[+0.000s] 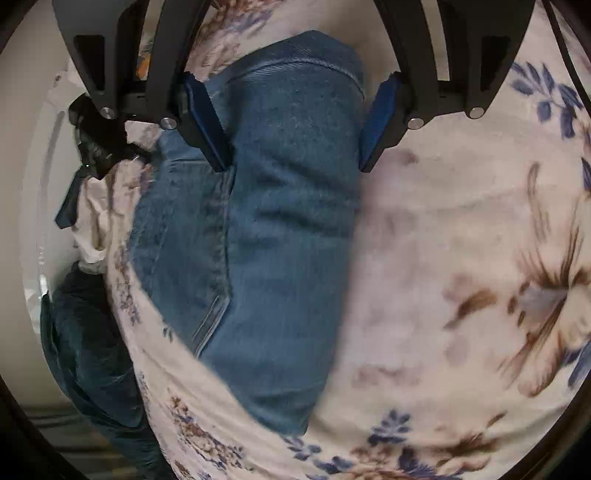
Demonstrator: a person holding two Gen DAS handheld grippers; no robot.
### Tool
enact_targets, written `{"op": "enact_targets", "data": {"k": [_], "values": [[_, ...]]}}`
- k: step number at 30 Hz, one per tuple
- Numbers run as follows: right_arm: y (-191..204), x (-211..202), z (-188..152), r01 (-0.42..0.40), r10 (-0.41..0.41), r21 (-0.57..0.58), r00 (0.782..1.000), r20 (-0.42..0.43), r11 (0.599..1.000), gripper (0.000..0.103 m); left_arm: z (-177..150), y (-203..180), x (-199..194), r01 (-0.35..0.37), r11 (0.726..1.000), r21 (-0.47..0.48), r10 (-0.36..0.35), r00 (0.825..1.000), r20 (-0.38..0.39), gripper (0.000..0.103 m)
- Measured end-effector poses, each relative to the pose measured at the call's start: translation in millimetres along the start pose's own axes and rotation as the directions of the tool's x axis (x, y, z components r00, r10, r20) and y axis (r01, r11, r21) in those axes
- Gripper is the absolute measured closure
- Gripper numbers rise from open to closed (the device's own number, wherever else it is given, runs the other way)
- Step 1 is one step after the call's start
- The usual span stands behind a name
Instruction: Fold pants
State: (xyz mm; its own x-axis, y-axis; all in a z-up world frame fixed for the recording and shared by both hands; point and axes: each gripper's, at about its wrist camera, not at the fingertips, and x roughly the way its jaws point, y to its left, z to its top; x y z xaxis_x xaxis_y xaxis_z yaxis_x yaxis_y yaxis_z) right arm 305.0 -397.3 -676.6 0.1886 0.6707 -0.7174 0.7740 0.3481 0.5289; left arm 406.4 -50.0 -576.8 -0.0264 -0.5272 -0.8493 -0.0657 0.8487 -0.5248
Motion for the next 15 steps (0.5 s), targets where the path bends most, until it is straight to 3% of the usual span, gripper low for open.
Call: {"op": "enact_targets", "data": {"k": [1, 2, 5, 10, 15], "values": [[-5.7, -1.2, 0.3, -0.040, 0.039, 0.031, 0.999, 0.031, 0.999, 0.036, -1.7, 1.0, 2.7, -0.001, 1.000, 0.003, 0.001, 1.000, -0.001, 0.035], [-6.8, -4.5, -0.9, -0.055, 0.053, 0.029, 0.996, 0.067, 0.998, 0.056, -2.4, 0.7, 3.1, 0.001, 1.000, 0.001, -0.001, 1.000, 0.002, 0.035], [10.0, -20.2, -19.0, 0.001, 0.008, -0.055, 0.985, 0.174, 0.998, 0.073, -1.5, -2.6, 1.8, -0.028, 0.999, 0.032, 0.027, 0.999, 0.022, 0.033], [37.1, -53.1, -53.2, 0.042, -0.008, -0.133, 0.970, 0.241, 0.990, 0.081, -2.4, -2.2, 2.3, -0.031, 0.997, 0.077, 0.029, 0.999, 0.026, 0.033], [7.6, -36.6, -36.1, 0.085, -0.069, -0.072, 0.978, 0.199, 0.994, 0.081, -4.5, 2.2, 9.3, -0.057, 0.994, 0.095, 0.056, 0.998, 0.017, 0.033]]}}
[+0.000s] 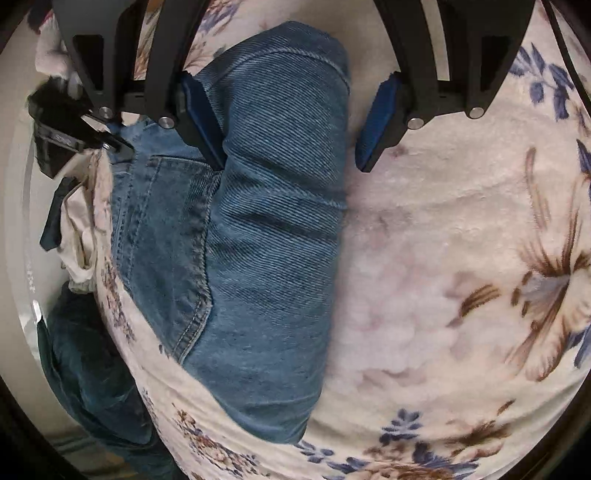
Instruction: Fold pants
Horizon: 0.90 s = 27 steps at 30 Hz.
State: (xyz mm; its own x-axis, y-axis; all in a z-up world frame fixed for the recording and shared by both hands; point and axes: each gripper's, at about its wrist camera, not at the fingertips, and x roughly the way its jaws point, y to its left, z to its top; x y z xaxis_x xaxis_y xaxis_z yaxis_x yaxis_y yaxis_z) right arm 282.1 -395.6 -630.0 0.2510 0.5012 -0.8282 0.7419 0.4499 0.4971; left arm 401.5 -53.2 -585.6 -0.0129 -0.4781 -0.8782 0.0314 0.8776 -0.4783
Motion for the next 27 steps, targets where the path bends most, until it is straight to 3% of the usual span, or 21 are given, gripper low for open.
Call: {"op": "enact_targets", "data": {"k": [3, 6, 8, 9, 12, 15, 18, 21, 27], "values": [[-3.9, 23.0, 5.0, 0.032, -0.032, -0.010, 0.999, -0.001, 0.999, 0.081, 0.4, 0.7, 5.4, -0.032, 0.999, 0.018, 0.032, 0.999, 0.000, 0.021], [-0.6, 30.5, 8.2, 0.042, -0.043, -0.046, 0.999, -0.017, 0.998, 0.077, 1.2, -6.8, 3.9, -0.084, 0.996, 0.015, 0.084, 0.996, 0.008, 0.019], [-1.3, 28.0, 10.5, 0.046, -0.048, -0.045, 0.998, -0.039, 0.998, 0.042, -0.3, -20.7, -5.4, -0.156, 0.987, 0.046, 0.155, 0.987, 0.033, 0.019], [-4.2, 24.9, 10.8, 0.043, -0.045, -0.037, 0.997, -0.056, 0.998, 0.037, -1.5, -26.5, -11.2, -0.180, 0.982, 0.055, 0.177, 0.983, 0.052, 0.019], [-8.9, 6.5, 6.5, 0.062, -0.065, -0.063, 0.997, -0.046, 0.996, 0.036, -4.3, -43.8, -25.9, -0.234, 0.969, 0.084, 0.225, 0.970, 0.095, 0.019], [9.4, -12.7, 3.6, 0.136, -0.135, -0.155, 0.991, 0.018, 0.979, 0.036, -4.3, -61.6, -35.3, -0.335, 0.931, 0.144, 0.317, 0.938, 0.137, 0.019], [45.0, -25.4, 0.8, 0.229, -0.205, -0.274, 0.972, 0.113, 0.934, 0.035, -3.2, -72.9, -36.4, -0.374, 0.909, 0.182, 0.351, 0.924, 0.149, 0.019], [80.1, -17.3, 9.3, 0.311, -0.260, -0.394, 0.949, 0.176, 0.865, 0.026, 0.8, -76.2, -29.4, -0.385, 0.903, 0.193, 0.362, 0.921, 0.144, 0.019], [111.9, 24.7, 38.0, 0.374, -0.348, -0.552, 0.924, 0.155, 0.745, 0.026, 6.8, -88.7, -12.9, -0.422, 0.879, 0.221, 0.397, 0.905, 0.152, 0.019]]}}
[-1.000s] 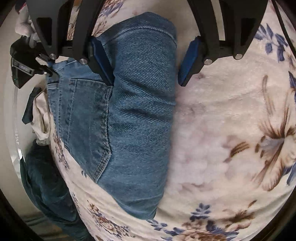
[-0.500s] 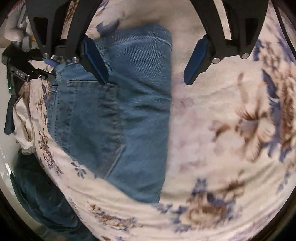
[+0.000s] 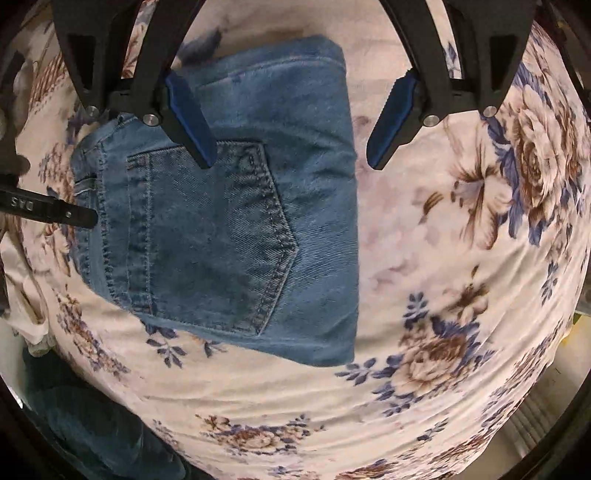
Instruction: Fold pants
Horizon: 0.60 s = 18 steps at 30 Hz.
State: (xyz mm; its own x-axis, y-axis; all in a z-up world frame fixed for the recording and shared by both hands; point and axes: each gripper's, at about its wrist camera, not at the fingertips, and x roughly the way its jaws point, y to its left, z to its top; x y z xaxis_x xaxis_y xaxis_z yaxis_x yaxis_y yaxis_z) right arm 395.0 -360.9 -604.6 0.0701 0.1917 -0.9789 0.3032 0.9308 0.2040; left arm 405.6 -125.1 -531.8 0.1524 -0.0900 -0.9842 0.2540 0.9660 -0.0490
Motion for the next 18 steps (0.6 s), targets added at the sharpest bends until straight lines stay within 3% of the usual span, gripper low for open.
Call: {"op": "enact_targets", "data": {"k": [6, 9, 12, 14, 18], "values": [[-9.3, 29.2, 15.9, 0.068, -0.071, -0.060, 0.996, -0.050, 0.996, 0.026, -0.4, 4.5, 21.5, -0.034, 0.999, -0.020, 0.033, 0.999, -0.035, 0.019], [-22.7, 30.9, 22.5, -0.008, 0.008, -0.008, 0.998, -0.070, 1.000, 0.026, 4.0, 12.1, 17.2, 0.006, 0.999, -0.052, -0.007, 1.000, -0.027, 0.019], [-41.8, 22.1, 26.3, -0.126, 0.127, 0.016, 0.991, -0.033, 0.992, 0.023, 16.8, 34.9, -0.5, 0.140, 0.983, -0.120, -0.134, 0.990, 0.052, 0.019], [-57.2, 21.4, 30.0, -0.208, 0.209, 0.026, 0.978, -0.019, 0.978, 0.012, 28.6, 51.8, -1.1, 0.212, 0.967, -0.142, -0.202, 0.976, 0.078, 0.019], [-87.2, 42.9, 39.8, -0.371, 0.375, 0.082, 0.926, -0.036, 0.925, 0.008, 47.7, 78.2, 28.6, 0.323, 0.914, -0.247, -0.317, 0.946, 0.065, 0.019]]}}
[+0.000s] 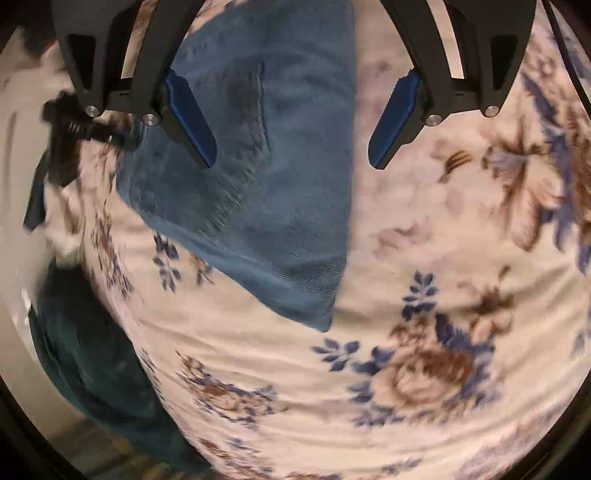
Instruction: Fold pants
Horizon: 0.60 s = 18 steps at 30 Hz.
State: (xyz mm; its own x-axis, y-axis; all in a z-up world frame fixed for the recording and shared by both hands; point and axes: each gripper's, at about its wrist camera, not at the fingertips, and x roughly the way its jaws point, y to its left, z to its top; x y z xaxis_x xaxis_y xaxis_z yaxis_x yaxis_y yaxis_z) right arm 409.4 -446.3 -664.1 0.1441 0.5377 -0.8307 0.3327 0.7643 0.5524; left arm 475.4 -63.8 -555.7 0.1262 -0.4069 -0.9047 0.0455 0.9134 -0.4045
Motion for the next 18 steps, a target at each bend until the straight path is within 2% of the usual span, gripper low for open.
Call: {"op": "enact_targets", "data": {"k": [4, 7, 12, 18], "values": [[-13.5, 10.3, 15.7, -0.138, 0.138, 0.007, 0.990, -0.035, 0.990, 0.002, 6.6, 10.4, 25.9, 0.055, 0.998, -0.019, -0.056, 0.996, -0.064, 0.019], [-9.2, 18.3, 25.8, -0.245, 0.242, -0.023, 0.966, -0.092, 0.969, 0.002, 4.9, 12.4, 33.5, 0.083, 0.996, -0.027, -0.085, 0.992, -0.089, 0.019], [12.0, 46.4, 24.0, -0.277, 0.254, -0.091, 0.945, -0.204, 0.957, 0.001, 3.7, 16.1, 40.3, 0.114, 0.993, -0.023, -0.116, 0.986, -0.119, 0.019], [20.2, 53.9, 25.5, -0.345, 0.320, -0.069, 0.916, -0.241, 0.936, 0.000, 4.1, 17.5, 48.5, 0.146, 0.989, -0.010, -0.145, 0.978, -0.150, 0.019]]}}
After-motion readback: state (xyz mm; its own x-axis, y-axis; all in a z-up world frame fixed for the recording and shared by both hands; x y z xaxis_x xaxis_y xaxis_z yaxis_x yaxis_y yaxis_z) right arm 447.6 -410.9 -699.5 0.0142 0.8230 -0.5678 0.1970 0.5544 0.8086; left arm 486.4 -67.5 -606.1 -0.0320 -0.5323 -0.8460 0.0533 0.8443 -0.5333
